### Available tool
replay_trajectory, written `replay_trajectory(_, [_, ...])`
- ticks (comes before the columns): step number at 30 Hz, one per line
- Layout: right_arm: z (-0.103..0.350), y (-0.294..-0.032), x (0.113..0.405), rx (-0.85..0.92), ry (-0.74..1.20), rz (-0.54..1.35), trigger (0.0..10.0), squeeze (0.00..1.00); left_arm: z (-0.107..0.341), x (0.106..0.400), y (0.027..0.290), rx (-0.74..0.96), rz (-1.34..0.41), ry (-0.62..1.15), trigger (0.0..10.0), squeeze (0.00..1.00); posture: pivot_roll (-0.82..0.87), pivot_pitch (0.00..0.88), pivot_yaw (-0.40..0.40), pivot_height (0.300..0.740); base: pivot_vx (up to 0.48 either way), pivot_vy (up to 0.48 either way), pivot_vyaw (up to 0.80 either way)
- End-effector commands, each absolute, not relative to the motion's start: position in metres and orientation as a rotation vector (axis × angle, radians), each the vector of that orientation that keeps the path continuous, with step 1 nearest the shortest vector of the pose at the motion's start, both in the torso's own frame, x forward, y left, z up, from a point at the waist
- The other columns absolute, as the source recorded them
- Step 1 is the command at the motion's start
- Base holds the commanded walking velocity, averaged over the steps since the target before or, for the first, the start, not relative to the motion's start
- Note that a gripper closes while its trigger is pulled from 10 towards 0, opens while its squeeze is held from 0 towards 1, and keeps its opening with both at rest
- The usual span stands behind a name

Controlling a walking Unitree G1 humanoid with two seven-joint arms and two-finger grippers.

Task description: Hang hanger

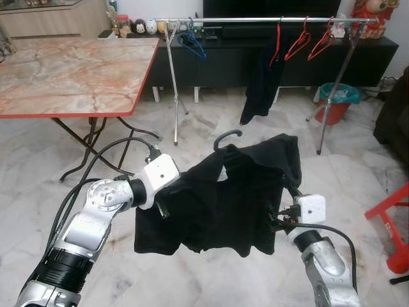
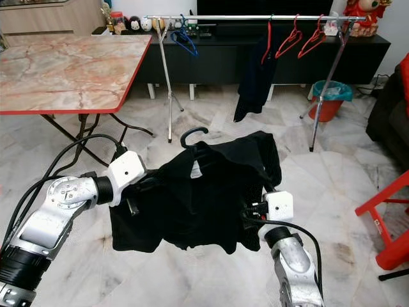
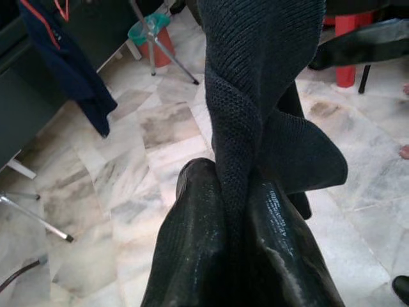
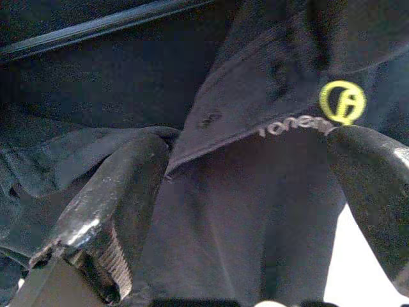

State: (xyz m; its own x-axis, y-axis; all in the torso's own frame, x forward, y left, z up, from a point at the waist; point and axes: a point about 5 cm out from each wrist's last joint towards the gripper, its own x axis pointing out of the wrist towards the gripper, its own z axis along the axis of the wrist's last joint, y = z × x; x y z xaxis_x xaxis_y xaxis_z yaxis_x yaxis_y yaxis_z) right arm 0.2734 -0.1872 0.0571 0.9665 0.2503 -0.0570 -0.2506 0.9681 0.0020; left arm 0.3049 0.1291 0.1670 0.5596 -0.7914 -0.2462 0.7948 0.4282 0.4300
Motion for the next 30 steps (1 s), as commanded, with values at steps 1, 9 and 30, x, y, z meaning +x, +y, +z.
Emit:
replay_trajectory(1, [0.063,-0.189,0.28,-0.05,0.03,0.266,10.0,0.0,0.177,0.301,0.122,0.506,-1.029,-0.039,10.0,0.0,0.04,0.0,0.029,0.74,0.0,0.0,0.0])
replay_trajectory(9, [0.077,-0.197,0.293,-0.073,-0.037,0.193,10.0,0.0,0.172,0.292,0.12,0.48,-1.089,-0.003,10.0,0.0,0.04,0.0,0.027,0.74,0.0,0.0,0.0])
replay_trajectory(30, [0.076,-0.199,0.299,-0.105,-0.055,0.125,0.0,0.0,0.162,0.281,0.124,0.48,-1.141,0.066,10.0,0.0,0.04,0.0,0.027,0.74,0.0,0.0,0.0])
